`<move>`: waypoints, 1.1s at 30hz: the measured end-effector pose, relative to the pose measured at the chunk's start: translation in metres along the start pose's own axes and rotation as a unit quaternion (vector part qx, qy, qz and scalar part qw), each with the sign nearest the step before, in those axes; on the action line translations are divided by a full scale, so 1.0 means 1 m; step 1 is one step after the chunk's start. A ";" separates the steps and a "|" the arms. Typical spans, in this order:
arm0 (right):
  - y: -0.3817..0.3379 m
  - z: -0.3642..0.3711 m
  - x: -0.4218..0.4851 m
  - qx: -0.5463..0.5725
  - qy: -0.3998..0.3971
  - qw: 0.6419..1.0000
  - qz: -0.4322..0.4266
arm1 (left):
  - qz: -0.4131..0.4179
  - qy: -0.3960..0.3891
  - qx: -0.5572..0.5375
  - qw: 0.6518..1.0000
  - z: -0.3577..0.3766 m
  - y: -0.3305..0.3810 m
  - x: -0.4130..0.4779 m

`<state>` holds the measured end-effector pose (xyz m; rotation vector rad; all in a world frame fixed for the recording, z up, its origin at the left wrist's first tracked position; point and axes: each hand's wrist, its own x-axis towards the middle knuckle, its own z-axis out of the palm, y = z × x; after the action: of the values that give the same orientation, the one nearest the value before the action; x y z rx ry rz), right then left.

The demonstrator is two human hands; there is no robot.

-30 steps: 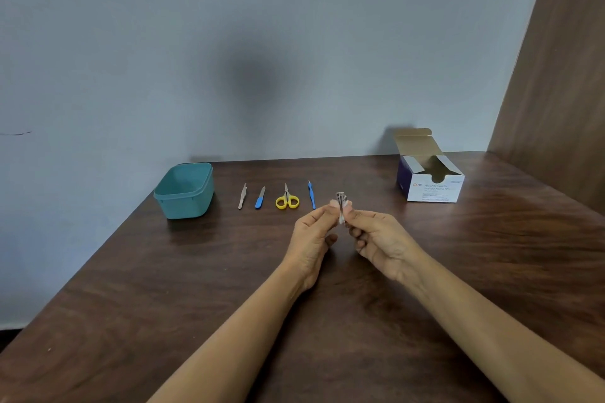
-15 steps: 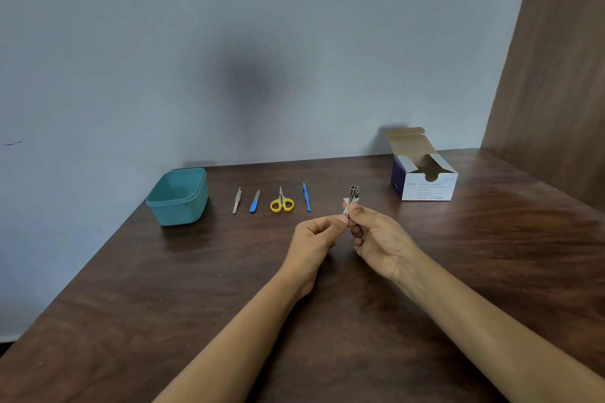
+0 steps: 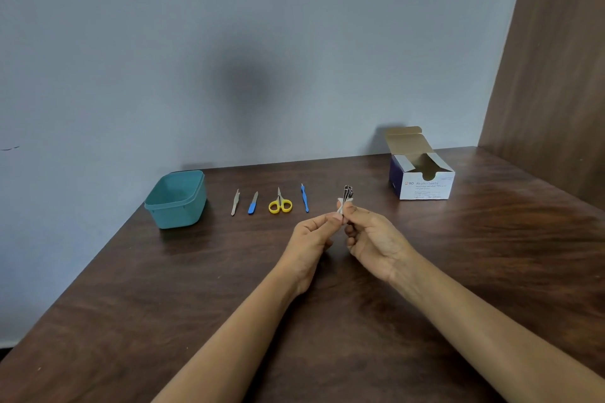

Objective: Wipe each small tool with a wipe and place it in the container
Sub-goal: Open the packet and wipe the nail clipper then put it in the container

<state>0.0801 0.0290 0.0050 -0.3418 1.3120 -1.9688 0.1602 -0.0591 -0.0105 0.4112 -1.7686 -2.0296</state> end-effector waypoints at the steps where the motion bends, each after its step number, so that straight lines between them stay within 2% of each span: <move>1: 0.000 0.000 0.000 -0.005 0.003 1.000 -0.004 | 0.003 0.001 0.002 1.000 0.000 0.000 0.000; 11: 0.003 -0.002 0.003 -0.035 0.023 0.999 -0.011 | 0.123 0.079 0.070 0.987 0.001 -0.010 -0.001; 16: 0.004 0.001 0.003 -0.006 0.032 0.999 -0.019 | 0.201 0.176 0.218 0.939 0.006 -0.012 -0.002; 20: 0.004 0.002 0.002 0.018 0.024 0.999 -0.018 | 0.254 0.202 0.279 0.904 0.008 -0.010 -0.003; 23: 0.003 0.001 0.004 0.033 0.029 0.999 -0.016 | 0.254 0.200 0.300 0.898 0.009 -0.011 -0.004; 33: 0.002 0.001 0.003 0.048 0.001 0.999 -0.010 | 0.220 0.163 0.285 0.918 0.008 -0.013 -0.004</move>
<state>0.0792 0.0258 0.0032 -0.3071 1.2150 -2.0409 0.1584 -0.0494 -0.0223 0.4377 -1.9868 -1.0518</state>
